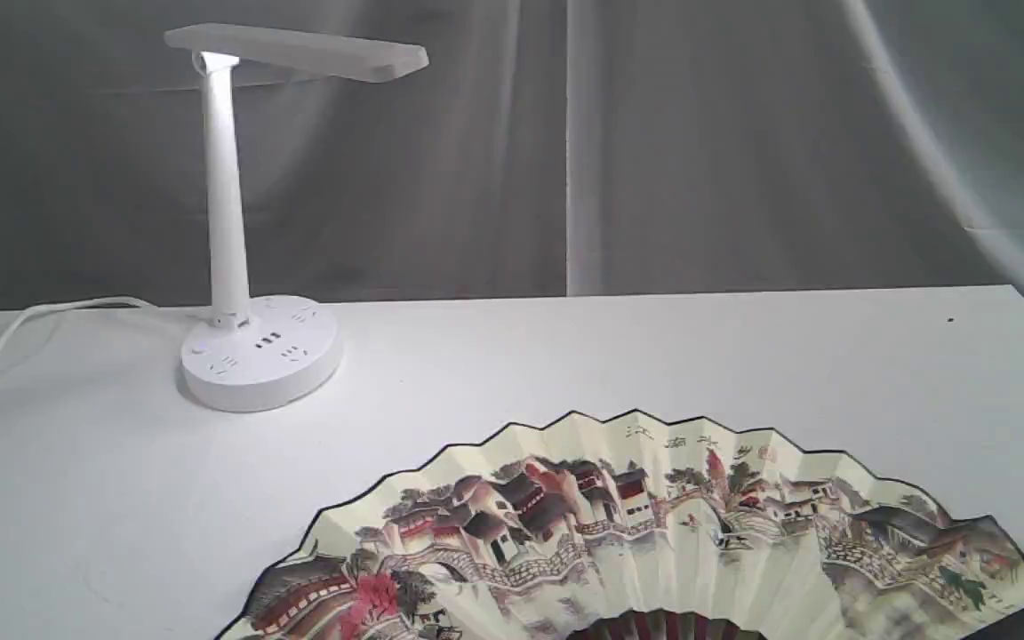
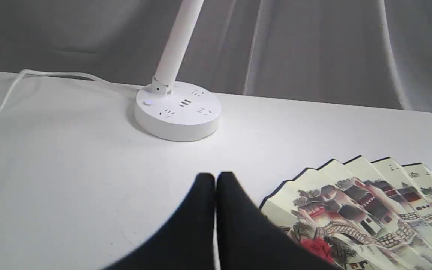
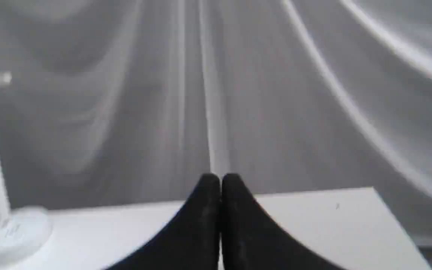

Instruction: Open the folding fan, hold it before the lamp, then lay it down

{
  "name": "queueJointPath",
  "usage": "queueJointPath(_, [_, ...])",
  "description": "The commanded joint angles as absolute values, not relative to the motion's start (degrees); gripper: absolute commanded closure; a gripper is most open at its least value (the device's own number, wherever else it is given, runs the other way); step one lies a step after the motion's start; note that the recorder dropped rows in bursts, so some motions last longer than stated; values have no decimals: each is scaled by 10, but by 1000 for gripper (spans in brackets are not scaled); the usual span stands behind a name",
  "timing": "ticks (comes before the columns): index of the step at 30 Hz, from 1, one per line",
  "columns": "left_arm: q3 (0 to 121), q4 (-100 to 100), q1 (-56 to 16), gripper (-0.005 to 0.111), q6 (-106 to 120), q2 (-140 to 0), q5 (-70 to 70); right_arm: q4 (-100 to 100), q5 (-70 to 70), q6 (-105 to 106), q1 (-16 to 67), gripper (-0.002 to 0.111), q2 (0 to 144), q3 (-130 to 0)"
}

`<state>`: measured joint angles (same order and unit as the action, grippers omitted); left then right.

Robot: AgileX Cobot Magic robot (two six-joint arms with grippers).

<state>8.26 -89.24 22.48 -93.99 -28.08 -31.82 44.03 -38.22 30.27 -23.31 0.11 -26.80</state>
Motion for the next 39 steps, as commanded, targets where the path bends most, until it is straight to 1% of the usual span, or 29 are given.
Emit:
queueJointPath(1, [80, -891, 224, 107, -946, -278, -317, 477, -201, 346, -234, 108, 9, -222])
queueJointPath(3, [80, -891, 224, 107, -946, -278, -317, 479, -148, 392, -234, 108, 35, -199])
queueJointPath(5, [80, -890, 224, 107, -947, -278, -317, 509, -149, 420, -234, 108, 77, -186])
queueJointPath(6, [80, -890, 224, 107, -953, -278, -317, 534, -166, 448, -234, 108, 98, -185])
queueJointPath(8, [80, -890, 224, 107, -958, -278, -317, 645, -234, 573, -232, 108, 156, -187])
queueJointPath(10, [80, -890, 224, 107, -958, -278, -317, 790, -345, 776, -232, 108, 210, -188])
queueJointPath(13, [80, -892, 224, 107, -958, -278, -317, 901, -482, 985, -232, 108, 255, -168])
queueJointPath(15, [80, -892, 224, 107, -958, -278, -317, 964, -481, 1034, -232, 108, 255, -137])
queueJointPath(16, [80, -893, 224, 107, -958, -278, -317, 990, -448, 1055, -232, 108, 245, -118])
queueJointPath(18, [80, -893, 224, 107, -958, -278, -317, 999, -365, 1064, -232, 108, 224, -80])
queueJointPath(20, [80, -893, 224, 107, -958, -278, -317, 999, -258, 1019, -232, 108, 199, -57])
queueJointPath(23, [80, -892, 224, 107, -964, -278, -317, 999, -69, 964, -232, 108, 171, -35])
queueJointPath(25, [80, -892, 224, 107, -973, -278, -317, 999, -24, 884, -232, 108, 163, -32])
queueJointPath(29, [80, -892, 224, 107, -970, -278, -317, 999, -66, 882, -232, 108, 161, -32])
queueJointPath(34, [80, -892, 224, 107, -970, -278, -317, 999, -156, 884, -232, 108, 161, -32])
queueJointPath(39, [80, -892, 224, 107, -970, -278, -317, 996, -222, 935, -232, 108, 161, -32])
